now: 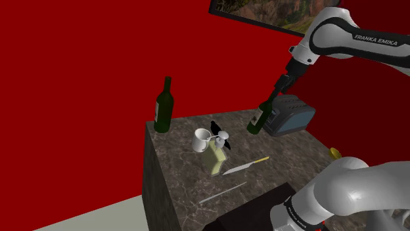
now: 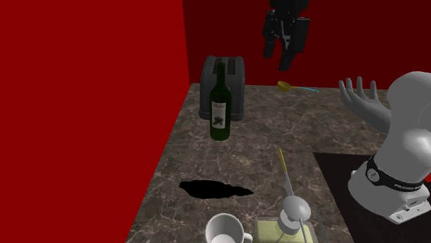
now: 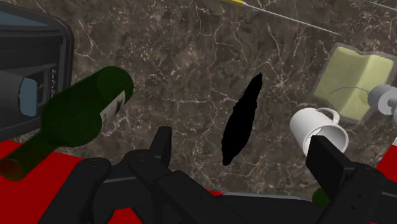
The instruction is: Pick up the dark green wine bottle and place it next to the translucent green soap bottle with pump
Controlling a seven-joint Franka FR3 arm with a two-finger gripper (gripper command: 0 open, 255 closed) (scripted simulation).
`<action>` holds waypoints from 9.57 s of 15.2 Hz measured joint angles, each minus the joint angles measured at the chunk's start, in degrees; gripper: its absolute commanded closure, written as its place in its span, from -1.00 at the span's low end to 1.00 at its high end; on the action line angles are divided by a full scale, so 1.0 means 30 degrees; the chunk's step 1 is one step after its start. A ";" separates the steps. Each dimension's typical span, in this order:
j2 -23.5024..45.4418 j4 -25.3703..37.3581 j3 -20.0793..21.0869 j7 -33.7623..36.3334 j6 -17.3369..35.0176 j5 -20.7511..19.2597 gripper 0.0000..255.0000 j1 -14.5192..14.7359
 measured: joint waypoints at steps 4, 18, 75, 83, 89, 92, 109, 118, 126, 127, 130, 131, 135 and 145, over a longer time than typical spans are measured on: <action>0.2146 0.0962 -0.1432 -0.1301 0.1290 -0.0255 -1.00 -0.0317; 1.0742 0.7015 -0.5649 -0.6434 0.3537 0.2165 -1.00 -0.1343; 1.1712 1.3974 -0.5860 -0.6731 -0.2568 0.2628 1.00 -0.1524; 1.2536 1.6902 -0.6012 -0.6942 -0.4796 0.3068 1.00 -0.1731; 1.3562 1.9715 -0.6224 -0.7267 -0.6735 0.3649 1.00 -0.2118; 1.4336 2.1640 -0.6339 -0.7416 -0.7993 0.4111 1.00 -0.2436; 1.2498 2.2338 -0.5655 -0.4645 -1.0200 0.3033 1.00 -0.0035; 0.8337 1.7861 -0.2434 0.0668 -0.9471 0.1078 1.00 0.2720; 0.6477 1.5679 0.0446 0.5039 -0.9210 0.0949 1.00 0.4186; 0.6570 1.5863 0.0744 0.5503 -0.9312 0.1025 1.00 0.4340; 0.6478 1.5896 0.1840 0.7159 -0.9482 0.1215 1.00 0.4871; 0.6364 1.5674 0.2093 0.7549 -0.9393 0.1251 1.00 0.4991; 0.6530 1.5672 0.3488 0.9702 -0.9265 0.1544 1.00 0.5692; 0.8749 1.8218 0.6610 1.4642 -0.9667 0.1846 1.00 0.7440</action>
